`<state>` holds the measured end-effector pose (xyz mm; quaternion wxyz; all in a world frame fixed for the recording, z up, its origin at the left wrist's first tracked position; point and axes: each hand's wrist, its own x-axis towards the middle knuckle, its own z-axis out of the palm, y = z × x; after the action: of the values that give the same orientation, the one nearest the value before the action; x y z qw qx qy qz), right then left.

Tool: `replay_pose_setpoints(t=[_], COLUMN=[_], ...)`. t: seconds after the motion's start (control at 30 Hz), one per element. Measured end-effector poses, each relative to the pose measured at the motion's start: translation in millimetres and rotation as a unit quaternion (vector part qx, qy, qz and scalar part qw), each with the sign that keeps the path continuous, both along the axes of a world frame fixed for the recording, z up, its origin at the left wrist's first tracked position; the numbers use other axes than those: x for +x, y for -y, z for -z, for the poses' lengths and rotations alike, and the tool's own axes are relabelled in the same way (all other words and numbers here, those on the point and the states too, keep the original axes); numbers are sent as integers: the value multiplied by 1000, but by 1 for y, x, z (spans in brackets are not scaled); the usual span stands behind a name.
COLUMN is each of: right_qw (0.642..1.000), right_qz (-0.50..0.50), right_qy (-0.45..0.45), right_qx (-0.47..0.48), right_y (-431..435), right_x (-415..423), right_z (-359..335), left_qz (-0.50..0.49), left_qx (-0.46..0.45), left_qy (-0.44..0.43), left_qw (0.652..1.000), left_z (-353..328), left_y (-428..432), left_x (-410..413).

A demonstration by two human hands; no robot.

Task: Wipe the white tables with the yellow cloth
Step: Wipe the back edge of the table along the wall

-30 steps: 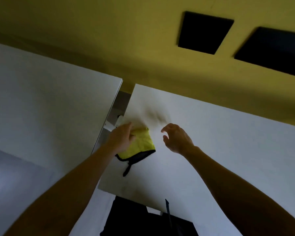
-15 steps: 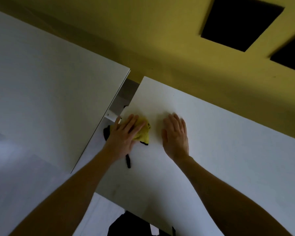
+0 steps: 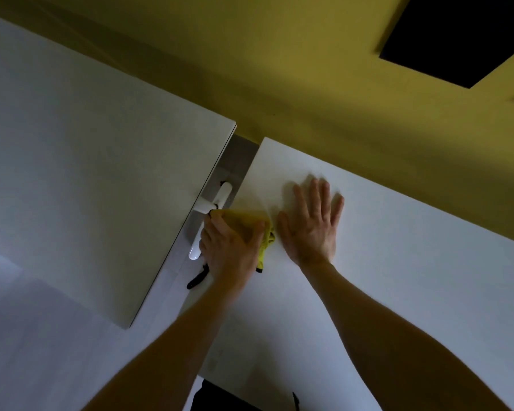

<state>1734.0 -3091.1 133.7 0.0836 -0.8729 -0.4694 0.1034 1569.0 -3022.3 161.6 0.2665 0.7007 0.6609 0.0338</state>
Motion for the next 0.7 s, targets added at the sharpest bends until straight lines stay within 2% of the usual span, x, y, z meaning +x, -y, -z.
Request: replay_pose_setpoints(t=[0.1, 0.2, 0.3, 0.4, 0.47, 0.57, 0.7], right_qw=[1000, 999, 999, 999, 999, 998, 996], right_qz=[-4, 1, 10, 9, 11, 19, 26], right_qy=[6, 9, 17, 27, 30, 32, 36], right_qx=[15, 30, 35, 32, 40, 54, 79], right_y=[0, -1, 0, -1, -1, -3, -2], right_x=[-1, 0, 0, -2, -3, -1, -1], right_z=[0, 2, 4, 4, 3, 5, 7], left_qz=[50, 99, 113, 107, 155, 188, 205], left_qx=[31, -42, 1, -44, -5, 43, 27], left_qy=[39, 126, 122, 90, 74, 109, 188], left_qw=[998, 986, 986, 989, 985, 975, 960], left_z=[13, 21, 29, 19, 18, 29, 39], left_y=[-28, -93, -122, -88, -68, -93, -137], left_x=[3, 36, 74, 67, 49, 59, 111])
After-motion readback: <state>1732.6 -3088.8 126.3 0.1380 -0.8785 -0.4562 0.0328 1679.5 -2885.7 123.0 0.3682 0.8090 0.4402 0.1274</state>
